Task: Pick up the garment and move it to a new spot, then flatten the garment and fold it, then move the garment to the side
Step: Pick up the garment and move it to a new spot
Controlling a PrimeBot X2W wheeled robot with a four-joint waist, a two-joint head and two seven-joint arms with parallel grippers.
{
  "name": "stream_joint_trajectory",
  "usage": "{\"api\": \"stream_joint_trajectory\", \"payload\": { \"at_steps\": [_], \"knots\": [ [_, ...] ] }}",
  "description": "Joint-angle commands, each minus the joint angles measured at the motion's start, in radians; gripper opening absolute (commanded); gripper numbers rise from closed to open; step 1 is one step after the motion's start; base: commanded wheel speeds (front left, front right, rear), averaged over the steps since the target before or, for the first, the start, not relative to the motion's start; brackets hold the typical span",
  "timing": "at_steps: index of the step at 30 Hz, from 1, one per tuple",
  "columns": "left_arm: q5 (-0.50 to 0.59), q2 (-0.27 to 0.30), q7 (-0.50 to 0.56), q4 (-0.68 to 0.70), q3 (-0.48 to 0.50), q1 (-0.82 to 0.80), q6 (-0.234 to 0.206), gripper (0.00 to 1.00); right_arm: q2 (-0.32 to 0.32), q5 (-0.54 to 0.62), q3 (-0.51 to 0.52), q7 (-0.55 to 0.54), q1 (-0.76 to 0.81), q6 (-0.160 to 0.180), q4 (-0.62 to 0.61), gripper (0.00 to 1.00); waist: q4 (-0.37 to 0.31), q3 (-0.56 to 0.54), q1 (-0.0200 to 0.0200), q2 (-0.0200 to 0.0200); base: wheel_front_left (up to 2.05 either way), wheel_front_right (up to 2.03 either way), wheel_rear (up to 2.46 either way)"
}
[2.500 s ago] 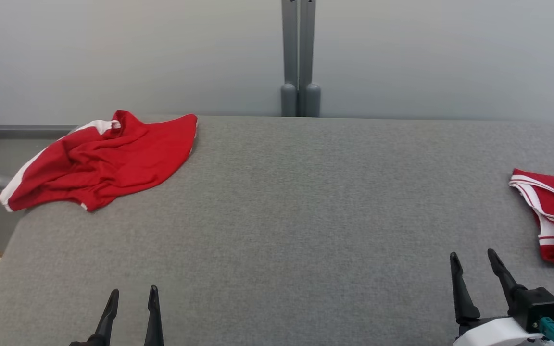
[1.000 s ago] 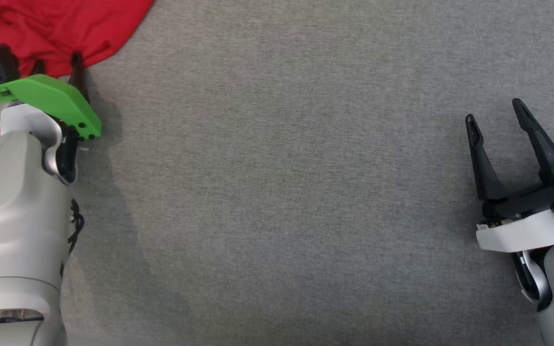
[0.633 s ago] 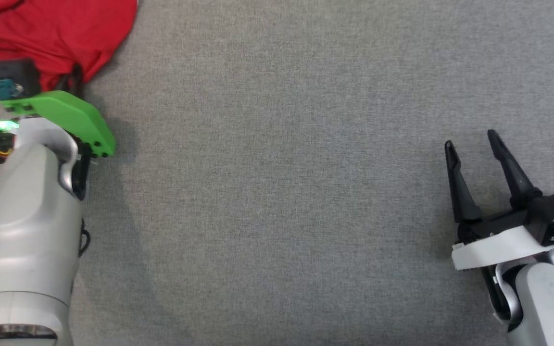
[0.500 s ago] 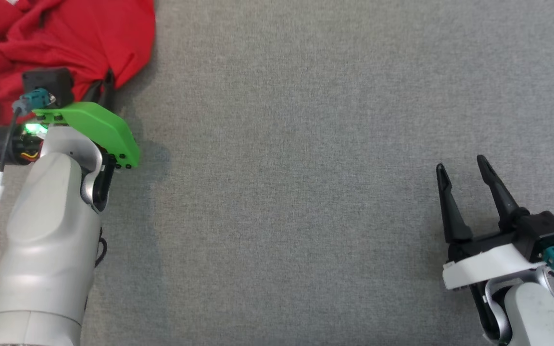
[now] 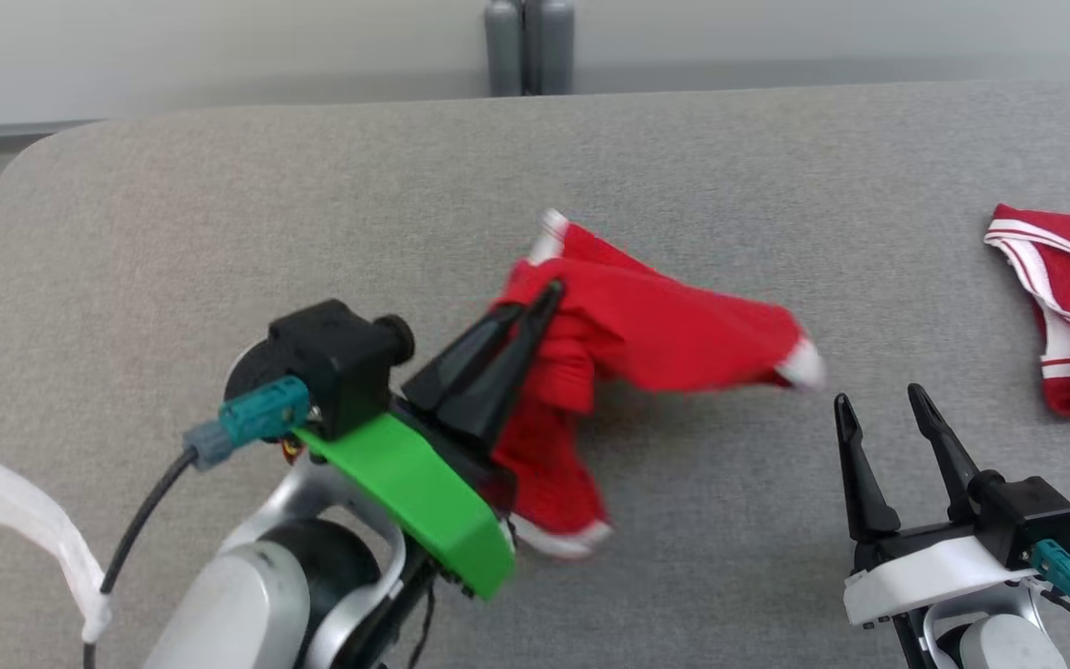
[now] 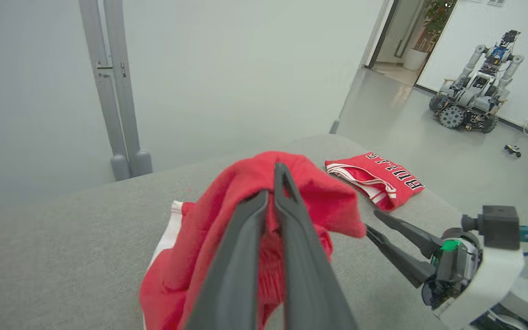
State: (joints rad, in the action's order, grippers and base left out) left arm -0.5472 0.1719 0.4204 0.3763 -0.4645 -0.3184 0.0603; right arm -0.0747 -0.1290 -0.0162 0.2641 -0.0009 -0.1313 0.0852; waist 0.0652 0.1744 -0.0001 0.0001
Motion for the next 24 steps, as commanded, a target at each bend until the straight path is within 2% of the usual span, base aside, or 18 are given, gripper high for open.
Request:
{"api": "stream_joint_trajectory", "payload": {
  "at_steps": [1, 4, 8, 11, 14, 17, 20, 21, 22, 24],
  "knots": [
    [-0.003, -0.003, 0.026, 0.048, -0.011, 0.02, -0.015, 0.0, 0.002, 0.001, 0.002, 0.0, 0.013, 0.001, 0.0, 1.0, -0.08, -0.048, 0.0001, -0.0001, 0.0, 0.0, 0.0],
    [0.001, -0.005, 0.079, 0.116, -0.034, 0.033, -0.044, 0.0, 0.007, -0.001, 0.005, 0.0, 0.011, 0.001, -0.002, 1.0, -0.115, -0.043, 0.0001, -0.0001, 0.0, 0.0, 0.0],
    [-0.025, -0.012, 0.111, 0.038, -0.015, 0.05, -0.084, 0.0, 0.013, -0.009, 0.0, 0.0, -0.002, 0.001, -0.001, 1.0, -0.161, -0.017, 0.0001, -0.0001, 0.0, 0.0, 0.0],
    [-0.044, -0.014, 0.102, -0.138, 0.03, 0.043, -0.109, 0.0, 0.016, -0.014, -0.009, 0.0, -0.012, 0.001, 0.006, 1.0, -0.191, 0.009, 0.0001, -0.0001, 0.0, 0.0, 0.0],
    [-0.051, -0.024, 0.063, -0.353, 0.067, 0.006, -0.116, 0.0, 0.018, -0.017, -0.018, 0.0, -0.023, 0.001, 0.015, 1.0, -0.215, 0.028, 0.0001, -0.0001, 0.0, 0.0, 0.0],
    [-0.029, -0.027, -0.021, -0.568, 0.091, -0.036, -0.112, 0.0, 0.019, -0.02, -0.027, 0.0, -0.029, 0.001, 0.022, 1.0, -0.236, 0.039, 0.0001, -0.0001, 0.0, 0.0, 0.0],
    [0.005, -0.03, -0.125, -0.727, 0.108, -0.081, -0.115, 0.0, 0.019, -0.021, -0.024, 0.0, -0.028, 0.001, 0.024, 1.0, -0.241, 0.042, 0.0001, -0.0001, 0.0, 0.0, 0.0],
    [0.008, -0.039, -0.168, -0.777, 0.118, -0.095, -0.117, 0.05, 0.02, -0.019, -0.022, 0.0, -0.028, 0.001, 0.025, 1.0, -0.241, 0.042, 0.0001, -0.0001, 0.0, 0.0, 0.0],
    [0.018, -0.043, -0.207, -0.809, 0.121, -0.105, -0.115, 0.31, 0.02, -0.017, -0.019, 0.0, -0.027, 0.001, 0.026, 1.0, -0.239, 0.04, 0.0001, -0.0001, 0.0, 0.0, 0.0],
    [0.033, -0.048, -0.288, -0.864, 0.124, -0.119, -0.107, 1.0, 0.02, -0.011, -0.01, 0.0, -0.022, 0.001, 0.026, 1.0, -0.231, 0.03, 0.0001, -0.0001, 0.0, 0.0, 0.0]
  ]
}}
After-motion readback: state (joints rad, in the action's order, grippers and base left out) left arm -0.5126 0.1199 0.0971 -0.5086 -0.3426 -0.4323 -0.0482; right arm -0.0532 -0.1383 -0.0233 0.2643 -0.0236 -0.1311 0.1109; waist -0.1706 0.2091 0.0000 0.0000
